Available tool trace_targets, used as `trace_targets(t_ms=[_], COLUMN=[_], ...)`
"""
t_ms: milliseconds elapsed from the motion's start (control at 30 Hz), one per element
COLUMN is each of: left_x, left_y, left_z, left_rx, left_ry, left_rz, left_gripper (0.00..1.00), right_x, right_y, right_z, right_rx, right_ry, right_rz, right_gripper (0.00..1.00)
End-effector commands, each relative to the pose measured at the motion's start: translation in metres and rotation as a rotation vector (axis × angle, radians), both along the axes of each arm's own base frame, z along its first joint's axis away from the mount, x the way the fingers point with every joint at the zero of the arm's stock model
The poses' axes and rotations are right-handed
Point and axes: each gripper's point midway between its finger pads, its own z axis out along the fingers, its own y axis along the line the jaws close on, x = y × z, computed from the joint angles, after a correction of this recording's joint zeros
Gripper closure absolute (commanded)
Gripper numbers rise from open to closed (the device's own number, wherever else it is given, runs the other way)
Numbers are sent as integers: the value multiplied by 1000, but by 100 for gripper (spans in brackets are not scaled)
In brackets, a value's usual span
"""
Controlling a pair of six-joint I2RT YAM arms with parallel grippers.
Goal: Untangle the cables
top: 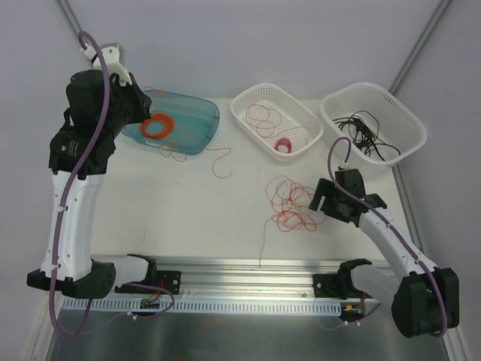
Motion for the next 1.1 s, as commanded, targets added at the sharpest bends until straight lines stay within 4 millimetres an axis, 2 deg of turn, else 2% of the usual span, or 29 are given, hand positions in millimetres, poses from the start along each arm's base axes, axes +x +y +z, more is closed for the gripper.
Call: trace_targets(t_ms=[0,133,167,233,267,300,367,400,567,667,700,767,800,833,867,933,1033,1067], left_x=[13,29,29,42,44,55,65,78,116,143,158,173,185,192,203,215,234,239], left_y=[-13,-19,-19,-21,-21,-21,-14,-12,-3,0,2,6,9,11,12,15,15,14], left_z=[37,61,76,78,91,87,94,91,83,70,57,50,36,32,15,-3,-42,-60], left_rx=[-61,-72,-79,-77,-73,-65,-40,-30,23,39,47,58,68,73,87,97,103,95], left_ry=[-90,-137,-175,-179,-213,-206,-231,-234,-254,-249,-225,-227,-203,-203,-174,-145,-89,-55], left_rz=[-50,-66,-69,-66,-65,-54,-17,0,58,60,63,68,72,75,77,79,65,58], left_gripper=[100,100,100,100,100,100,100,100,100,100,100,100,100,100,100,100,100,100], right_x=[6,-2,-5,-7,-9,-10,-11,-12,-15,-16,-17,-16,-17,-17,-17,-18,-19,-19], right_y=[5,13,13,16,16,19,21,22,22,23,24,25,25,25,25,25,25,25], right_z=[34,49,52,58,60,64,70,73,80,79,78,80,77,78,78,77,74,74], right_rx=[14,49,53,67,72,86,98,105,104,103,110,114,111,111,109,108,106,107], right_ry=[-80,-93,-97,-110,-112,-127,-144,-155,-174,-176,-176,-194,-193,-200,-204,-203,-200,-198], right_rz=[50,103,110,126,129,139,149,153,167,183,196,204,205,212,215,221,230,231], right_gripper=[14,6,5,4,3,3,2,1,1,3,3,3,3,3,3,3,3,3])
